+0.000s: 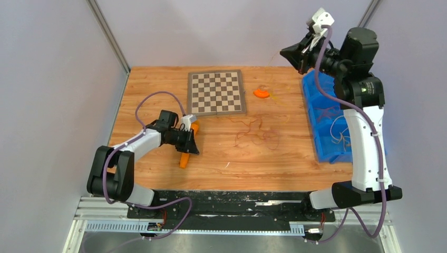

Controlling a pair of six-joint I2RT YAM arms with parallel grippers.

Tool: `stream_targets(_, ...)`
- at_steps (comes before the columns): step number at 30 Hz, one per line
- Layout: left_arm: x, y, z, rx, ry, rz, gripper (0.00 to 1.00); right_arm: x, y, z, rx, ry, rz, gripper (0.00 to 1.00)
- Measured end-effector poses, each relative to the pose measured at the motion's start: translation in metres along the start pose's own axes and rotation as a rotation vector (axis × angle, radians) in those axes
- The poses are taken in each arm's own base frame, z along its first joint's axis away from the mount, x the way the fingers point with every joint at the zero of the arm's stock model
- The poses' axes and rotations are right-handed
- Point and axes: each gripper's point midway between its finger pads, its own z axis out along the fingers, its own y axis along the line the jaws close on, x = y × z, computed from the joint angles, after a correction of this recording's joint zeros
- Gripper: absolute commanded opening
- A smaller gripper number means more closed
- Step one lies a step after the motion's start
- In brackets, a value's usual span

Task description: Untangle the cables

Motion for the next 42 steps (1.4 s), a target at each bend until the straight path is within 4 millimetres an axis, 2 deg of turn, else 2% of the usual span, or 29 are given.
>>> stream_targets(1, 0.002, 0.000, -0.002, -0.001, 0.000, 0.000, 0.20, -0.010, 0.000, -0.003, 0.002, -0.020, -0.008, 0.00)
stream_targets(2, 0.003, 0.000, -0.004, 0.001, -0.001, 0.002, 0.36, -0.018, 0.000, -0.005, -0.001, -0.038, -0.012, 0.00)
stream_targets(3, 0.002, -0.001, -0.007, 0.005, -0.007, 0.008, 0.45, -0.026, 0.002, -0.007, -0.009, -0.055, -0.014, 0.00)
stream_targets(4, 0.001, -0.003, -0.010, 0.016, -0.018, 0.021, 0.62, -0.032, 0.004, -0.008, -0.020, -0.068, -0.012, 0.00)
stream_targets(5, -0.004, -0.009, -0.015, 0.036, -0.044, 0.039, 0.70, -0.035, 0.007, -0.009, -0.037, -0.077, -0.006, 0.00)
stream_targets(6, -0.010, -0.015, -0.021, 0.053, -0.076, 0.067, 0.87, -0.036, 0.011, -0.009, -0.054, -0.081, 0.002, 0.00)
stream_targets(8, -0.032, -0.035, -0.038, 0.087, -0.188, 0.155, 0.98, -0.035, 0.018, -0.008, -0.094, -0.080, 0.026, 0.00)
stream_targets(9, -0.041, -0.044, -0.047, 0.095, -0.237, 0.207, 0.99, -0.034, 0.020, -0.008, -0.111, -0.078, 0.039, 0.00)
stream_targets(14, -0.120, -0.127, -0.106, 0.161, -0.514, 0.534, 1.00, -0.032, 0.039, -0.006, -0.224, -0.075, 0.117, 0.00)
stream_targets(16, -0.147, -0.161, -0.122, 0.202, -0.599, 0.616, 1.00, -0.034, 0.050, -0.008, -0.276, -0.082, 0.139, 0.00)
stream_targets(18, -0.166, -0.189, -0.131, 0.247, -0.662, 0.670, 1.00, -0.034, 0.066, -0.010, -0.338, -0.088, 0.155, 0.00)
stream_targets(20, -0.178, -0.217, -0.130, 0.306, -0.702, 0.707, 1.00, -0.031, 0.086, -0.012, -0.407, -0.081, 0.178, 0.00)
stream_targets(22, -0.181, -0.242, -0.120, 0.372, -0.712, 0.735, 0.99, -0.029, 0.106, -0.013, -0.475, -0.075, 0.197, 0.00)
stream_targets(24, -0.178, -0.262, -0.101, 0.435, -0.691, 0.745, 0.88, -0.031, 0.121, -0.013, -0.537, -0.075, 0.213, 0.00)
stream_targets(25, -0.177, -0.268, -0.089, 0.461, -0.674, 0.740, 0.74, -0.032, 0.125, -0.014, -0.553, -0.076, 0.220, 0.00)
stream_targets(26, -0.174, -0.273, -0.076, 0.486, -0.650, 0.734, 0.67, -0.034, 0.128, -0.015, -0.566, -0.079, 0.227, 0.00)
stream_targets(27, -0.170, -0.275, -0.061, 0.505, -0.620, 0.719, 0.54, -0.037, 0.129, -0.016, -0.568, -0.084, 0.230, 0.00)
stream_targets(28, -0.167, -0.274, -0.050, 0.516, -0.595, 0.705, 0.49, -0.041, 0.129, -0.017, -0.570, -0.090, 0.230, 0.00)
stream_targets(29, -0.164, -0.271, -0.036, 0.523, -0.566, 0.692, 0.39, -0.045, 0.129, -0.019, -0.568, -0.097, 0.229, 0.00)
stream_targets(32, -0.149, -0.248, 0.000, 0.516, -0.482, 0.625, 0.29, -0.062, 0.128, -0.024, -0.554, -0.132, 0.209, 0.00)
stream_targets(35, -0.121, -0.216, 0.032, 0.483, -0.392, 0.554, 0.28, -0.090, 0.121, -0.032, -0.518, -0.194, 0.176, 0.00)
stream_targets(38, -0.074, -0.175, 0.061, 0.425, -0.267, 0.445, 0.38, -0.124, 0.108, -0.042, -0.467, -0.277, 0.129, 0.00)
stream_targets(40, -0.057, -0.158, 0.068, 0.397, -0.225, 0.400, 0.37, -0.146, 0.095, -0.049, -0.412, -0.336, 0.091, 0.00)
stream_targets(42, -0.039, -0.143, 0.073, 0.370, -0.183, 0.353, 0.31, -0.159, 0.083, -0.054, -0.364, -0.375, 0.068, 0.00)
